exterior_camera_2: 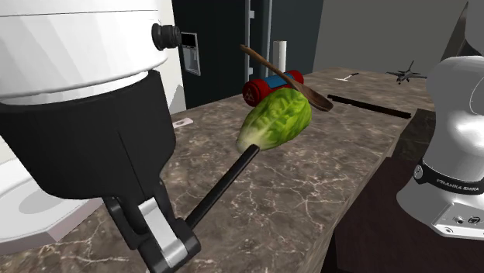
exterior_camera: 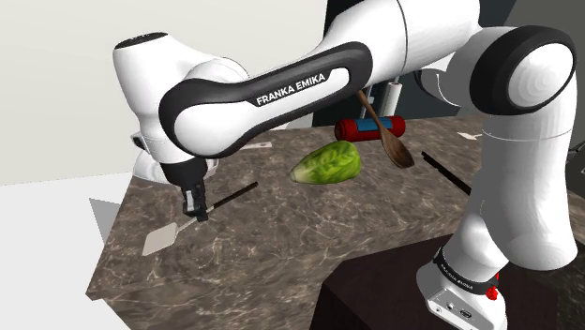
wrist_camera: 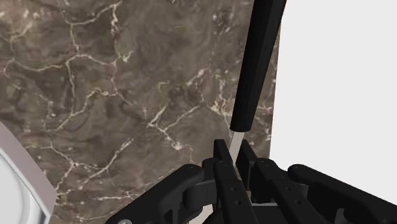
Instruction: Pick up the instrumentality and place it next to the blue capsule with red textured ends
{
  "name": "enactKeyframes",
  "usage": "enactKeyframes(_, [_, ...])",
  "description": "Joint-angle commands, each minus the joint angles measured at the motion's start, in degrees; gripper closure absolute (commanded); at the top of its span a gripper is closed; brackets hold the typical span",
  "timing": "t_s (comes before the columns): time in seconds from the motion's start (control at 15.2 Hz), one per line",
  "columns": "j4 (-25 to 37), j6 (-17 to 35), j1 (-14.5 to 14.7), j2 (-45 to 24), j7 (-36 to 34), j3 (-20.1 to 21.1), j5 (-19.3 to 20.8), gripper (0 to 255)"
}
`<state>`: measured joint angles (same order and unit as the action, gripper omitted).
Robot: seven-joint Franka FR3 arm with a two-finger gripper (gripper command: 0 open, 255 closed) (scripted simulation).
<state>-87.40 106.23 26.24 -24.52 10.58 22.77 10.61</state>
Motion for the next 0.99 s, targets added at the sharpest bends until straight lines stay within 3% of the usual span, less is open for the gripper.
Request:
enactKeyframes(0.0, [1.2,-1.5,0.1,0.4,0.1,0.1,-0.2,255])
enactKeyframes(0.92, [11.2,-11.9,0.9,0.9,0.8,0.5,-0.6,255])
